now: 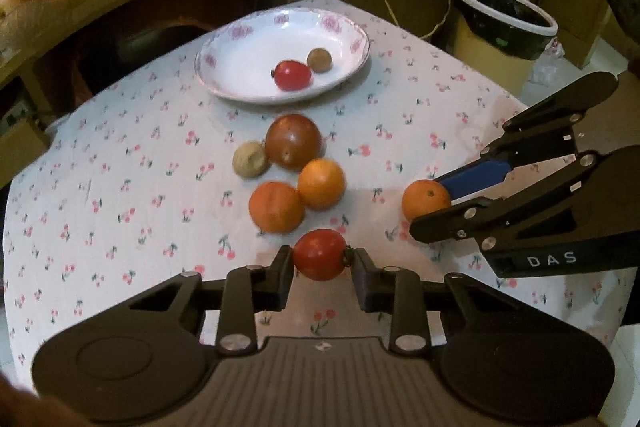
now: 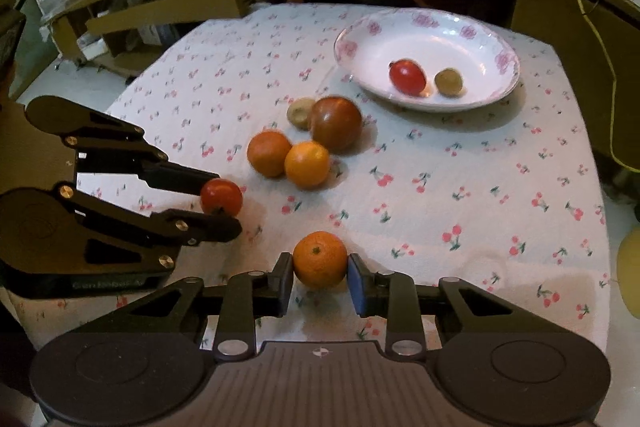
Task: Organize fruits
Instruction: 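Carry the small tomato and orange over the white plate with both tools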
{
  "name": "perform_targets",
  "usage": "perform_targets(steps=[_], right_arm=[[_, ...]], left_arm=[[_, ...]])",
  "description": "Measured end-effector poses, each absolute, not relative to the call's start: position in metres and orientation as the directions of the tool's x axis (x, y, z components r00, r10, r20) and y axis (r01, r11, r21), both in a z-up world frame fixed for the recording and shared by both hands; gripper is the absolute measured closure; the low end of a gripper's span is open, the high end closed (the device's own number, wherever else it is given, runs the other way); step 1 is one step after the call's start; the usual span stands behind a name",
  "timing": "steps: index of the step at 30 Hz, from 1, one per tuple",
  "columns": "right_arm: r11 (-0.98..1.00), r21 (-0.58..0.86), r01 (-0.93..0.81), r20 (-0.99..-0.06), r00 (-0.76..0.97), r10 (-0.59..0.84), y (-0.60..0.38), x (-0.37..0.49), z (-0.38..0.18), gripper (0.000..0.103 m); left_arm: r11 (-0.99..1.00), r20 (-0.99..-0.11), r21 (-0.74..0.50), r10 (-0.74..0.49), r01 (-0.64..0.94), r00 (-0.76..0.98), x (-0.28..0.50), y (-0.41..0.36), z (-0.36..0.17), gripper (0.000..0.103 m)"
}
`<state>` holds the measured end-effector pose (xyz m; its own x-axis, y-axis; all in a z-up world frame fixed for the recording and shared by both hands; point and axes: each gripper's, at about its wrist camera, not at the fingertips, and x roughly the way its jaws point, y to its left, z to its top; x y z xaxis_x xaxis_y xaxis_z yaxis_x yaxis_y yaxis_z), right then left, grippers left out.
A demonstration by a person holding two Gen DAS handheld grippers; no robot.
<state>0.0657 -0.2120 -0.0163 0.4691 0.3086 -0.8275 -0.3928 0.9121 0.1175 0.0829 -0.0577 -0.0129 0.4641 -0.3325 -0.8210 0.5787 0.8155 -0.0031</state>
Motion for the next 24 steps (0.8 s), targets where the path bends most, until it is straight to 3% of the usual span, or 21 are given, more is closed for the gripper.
perform_targets(steps=[24], right_arm=[[0.942, 0.138, -0.305, -0.767, 0.568, 0.297, -0.231, 0.113, 0.011, 0.072]], left_arm=[[0.856, -0.777, -0.005, -0.33, 0.518, 0.537, 0.135, -0.081, 0.009, 0.066]])
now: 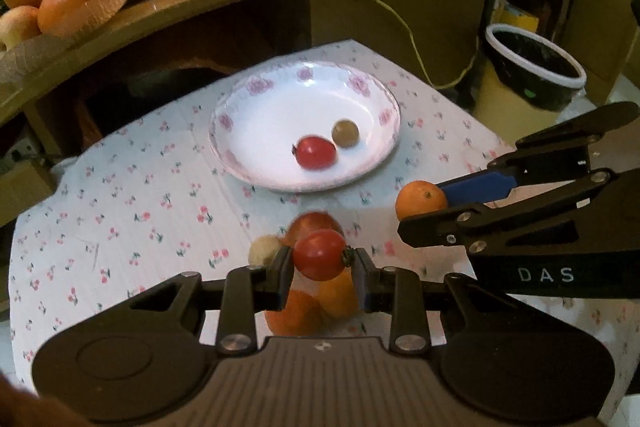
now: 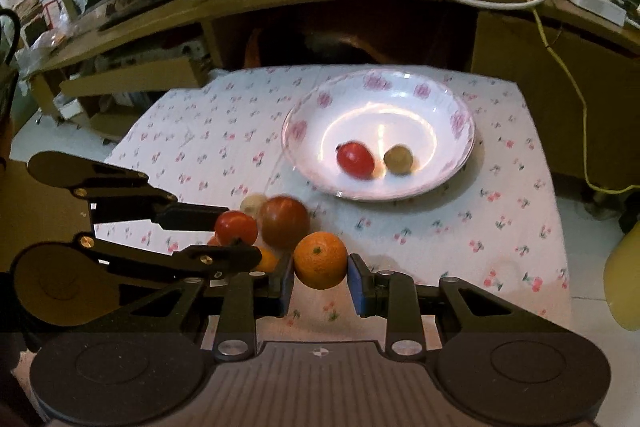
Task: Organize fruits
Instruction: 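Carry the small tomato and orange over the white plate with both tools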
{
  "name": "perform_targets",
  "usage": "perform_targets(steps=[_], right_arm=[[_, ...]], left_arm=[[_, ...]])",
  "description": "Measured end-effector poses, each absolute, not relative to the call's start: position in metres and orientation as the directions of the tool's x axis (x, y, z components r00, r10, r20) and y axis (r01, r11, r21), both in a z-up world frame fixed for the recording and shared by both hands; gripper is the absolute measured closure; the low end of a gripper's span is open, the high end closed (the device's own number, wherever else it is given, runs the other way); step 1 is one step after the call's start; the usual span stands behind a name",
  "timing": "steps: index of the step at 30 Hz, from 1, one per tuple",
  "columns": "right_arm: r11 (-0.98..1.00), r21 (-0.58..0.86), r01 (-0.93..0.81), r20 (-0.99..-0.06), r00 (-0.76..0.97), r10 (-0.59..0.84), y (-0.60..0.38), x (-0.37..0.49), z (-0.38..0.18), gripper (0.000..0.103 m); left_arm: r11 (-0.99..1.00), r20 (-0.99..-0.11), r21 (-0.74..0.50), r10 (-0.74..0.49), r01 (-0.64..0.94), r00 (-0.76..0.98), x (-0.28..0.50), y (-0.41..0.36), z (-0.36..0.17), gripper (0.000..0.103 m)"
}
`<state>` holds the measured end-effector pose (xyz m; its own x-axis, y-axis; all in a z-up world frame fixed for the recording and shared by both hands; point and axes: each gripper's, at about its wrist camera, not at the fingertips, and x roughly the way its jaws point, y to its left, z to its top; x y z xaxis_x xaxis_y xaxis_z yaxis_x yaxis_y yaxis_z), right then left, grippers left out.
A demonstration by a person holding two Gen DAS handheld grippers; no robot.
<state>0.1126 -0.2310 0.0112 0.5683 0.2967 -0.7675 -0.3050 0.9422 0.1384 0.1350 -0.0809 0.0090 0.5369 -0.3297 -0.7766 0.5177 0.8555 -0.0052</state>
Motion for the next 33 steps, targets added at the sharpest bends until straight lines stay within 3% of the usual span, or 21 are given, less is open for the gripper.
perform_targets(steps=[21, 33], right_arm=[[0.969, 0.148, -0.196, -0.724, 0.646, 0.241, -0.252, 0.155, 0.02, 0.072], [0.971, 0.145, -0.19, -0.751, 0.618, 0.233, -0.248, 0.179, 0.004, 0.072]], left_arm=[[0.89, -0.734, 0.004, -0.307, 0.457, 0.605, 0.187, -0.097, 0.014, 0.066], [0.899, -0.758, 0.016, -0.275, 0.438, 0.592, 0.209, -0.097, -0.002, 0.066]])
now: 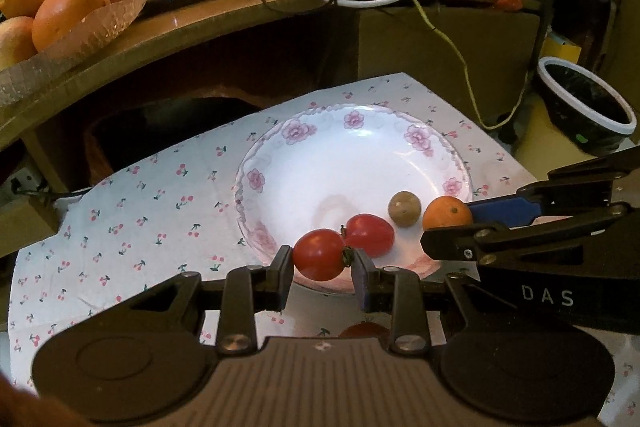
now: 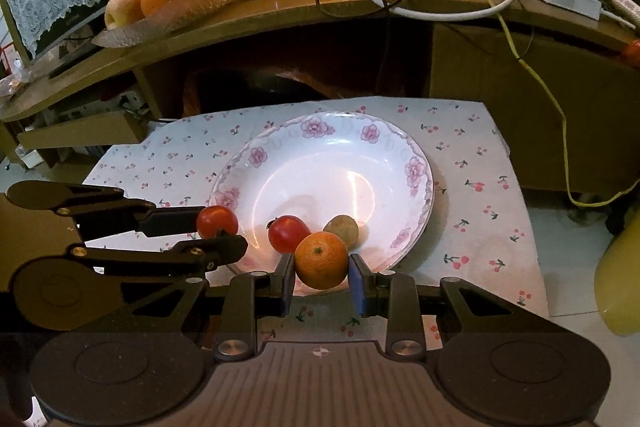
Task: Organize fruits
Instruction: 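Carry the small tomato and orange over the white plate with both tools, then open both tools to release the small tomato and orange into the plate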
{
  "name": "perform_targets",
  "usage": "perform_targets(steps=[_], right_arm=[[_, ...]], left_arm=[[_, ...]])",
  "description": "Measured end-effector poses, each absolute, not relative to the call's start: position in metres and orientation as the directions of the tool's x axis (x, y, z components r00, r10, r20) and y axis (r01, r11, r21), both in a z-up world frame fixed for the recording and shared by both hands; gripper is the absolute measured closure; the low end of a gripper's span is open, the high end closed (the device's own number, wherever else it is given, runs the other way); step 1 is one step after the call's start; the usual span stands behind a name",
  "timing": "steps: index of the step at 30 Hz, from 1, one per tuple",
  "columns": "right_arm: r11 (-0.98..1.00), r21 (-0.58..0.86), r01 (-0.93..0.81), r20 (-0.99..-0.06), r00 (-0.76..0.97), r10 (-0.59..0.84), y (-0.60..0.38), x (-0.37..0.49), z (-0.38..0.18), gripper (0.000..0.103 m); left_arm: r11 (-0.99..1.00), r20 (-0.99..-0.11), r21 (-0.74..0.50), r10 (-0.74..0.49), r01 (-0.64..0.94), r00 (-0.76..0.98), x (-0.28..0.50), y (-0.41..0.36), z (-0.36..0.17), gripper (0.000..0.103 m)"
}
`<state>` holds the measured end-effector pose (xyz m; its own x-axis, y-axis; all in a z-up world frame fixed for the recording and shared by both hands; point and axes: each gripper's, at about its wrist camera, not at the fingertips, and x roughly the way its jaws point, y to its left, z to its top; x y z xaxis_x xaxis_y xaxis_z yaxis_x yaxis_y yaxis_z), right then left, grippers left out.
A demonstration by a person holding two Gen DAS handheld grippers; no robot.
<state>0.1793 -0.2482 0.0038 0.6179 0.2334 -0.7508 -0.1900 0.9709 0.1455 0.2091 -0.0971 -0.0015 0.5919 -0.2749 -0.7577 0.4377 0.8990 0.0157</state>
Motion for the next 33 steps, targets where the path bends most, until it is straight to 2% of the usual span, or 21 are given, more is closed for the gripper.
perform_targets(steps=[33], right_arm=[[0.976, 0.119, -0.182, -0.758, 0.618, 0.207, -0.242, 0.193, -0.012, 0.069]], left_arm=[[0.907, -0.757, 0.046, -0.243, 0.42, 0.607, 0.218, -0.098, -0.008, 0.066]])
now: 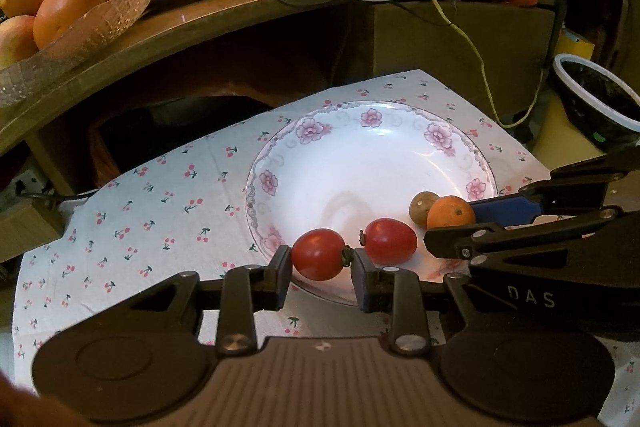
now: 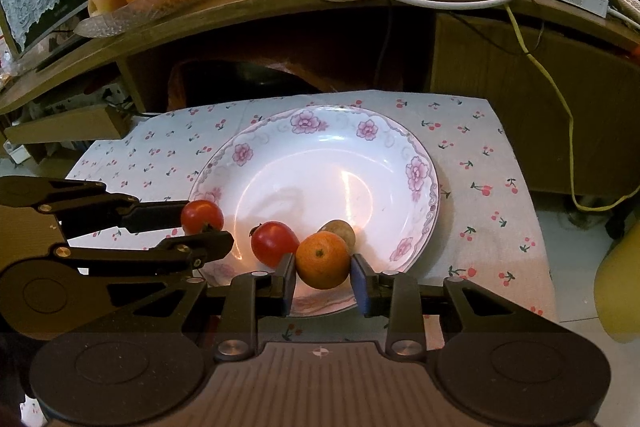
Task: Organize fruits
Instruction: 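Open both tools to release the small tomato and orange into the plate, then withdraw both tools from the plate toward the fruit cluster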
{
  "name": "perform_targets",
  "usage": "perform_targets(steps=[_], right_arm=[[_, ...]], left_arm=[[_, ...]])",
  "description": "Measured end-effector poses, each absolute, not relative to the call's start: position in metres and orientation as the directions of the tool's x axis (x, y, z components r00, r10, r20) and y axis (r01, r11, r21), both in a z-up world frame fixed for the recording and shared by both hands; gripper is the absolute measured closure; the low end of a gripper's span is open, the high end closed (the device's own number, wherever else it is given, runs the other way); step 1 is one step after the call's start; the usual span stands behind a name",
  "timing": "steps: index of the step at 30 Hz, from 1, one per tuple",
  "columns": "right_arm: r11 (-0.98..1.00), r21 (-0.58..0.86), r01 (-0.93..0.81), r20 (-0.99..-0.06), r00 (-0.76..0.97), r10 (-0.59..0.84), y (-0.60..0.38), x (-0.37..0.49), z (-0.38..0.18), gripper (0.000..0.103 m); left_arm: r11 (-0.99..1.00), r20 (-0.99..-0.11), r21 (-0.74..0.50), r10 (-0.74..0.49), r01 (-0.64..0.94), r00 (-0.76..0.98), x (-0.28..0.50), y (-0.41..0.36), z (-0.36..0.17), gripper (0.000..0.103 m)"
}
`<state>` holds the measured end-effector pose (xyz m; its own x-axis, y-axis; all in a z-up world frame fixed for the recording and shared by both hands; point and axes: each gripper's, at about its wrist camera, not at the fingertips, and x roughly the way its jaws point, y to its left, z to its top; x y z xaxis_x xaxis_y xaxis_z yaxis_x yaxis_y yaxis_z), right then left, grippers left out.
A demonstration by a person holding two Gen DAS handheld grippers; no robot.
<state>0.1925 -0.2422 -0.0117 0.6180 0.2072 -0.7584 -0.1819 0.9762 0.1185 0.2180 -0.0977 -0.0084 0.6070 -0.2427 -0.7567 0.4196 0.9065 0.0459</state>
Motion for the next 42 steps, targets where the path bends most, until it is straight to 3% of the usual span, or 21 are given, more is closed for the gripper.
perform_targets(steps=[16, 21, 42], right_arm=[[0.977, 0.124, -0.172, -0.738, 0.642, 0.206, -0.245, 0.191, -0.007, 0.067], [0.978, 0.129, -0.163, -0.728, 0.655, 0.205, -0.247, 0.19, -0.005, 0.064], [0.977, 0.122, -0.176, -0.709, 0.673, 0.21, -0.249, 0.178, 0.004, 0.063]], left_arm=[[0.909, -0.752, 0.044, -0.244, 0.415, 0.613, 0.217, -0.097, -0.006, 0.064], [0.911, -0.739, 0.051, -0.242, 0.41, 0.629, 0.216, -0.095, -0.001, 0.059], [0.906, -0.737, 0.075, -0.232, 0.417, 0.635, 0.202, -0.088, 0.007, 0.058]])
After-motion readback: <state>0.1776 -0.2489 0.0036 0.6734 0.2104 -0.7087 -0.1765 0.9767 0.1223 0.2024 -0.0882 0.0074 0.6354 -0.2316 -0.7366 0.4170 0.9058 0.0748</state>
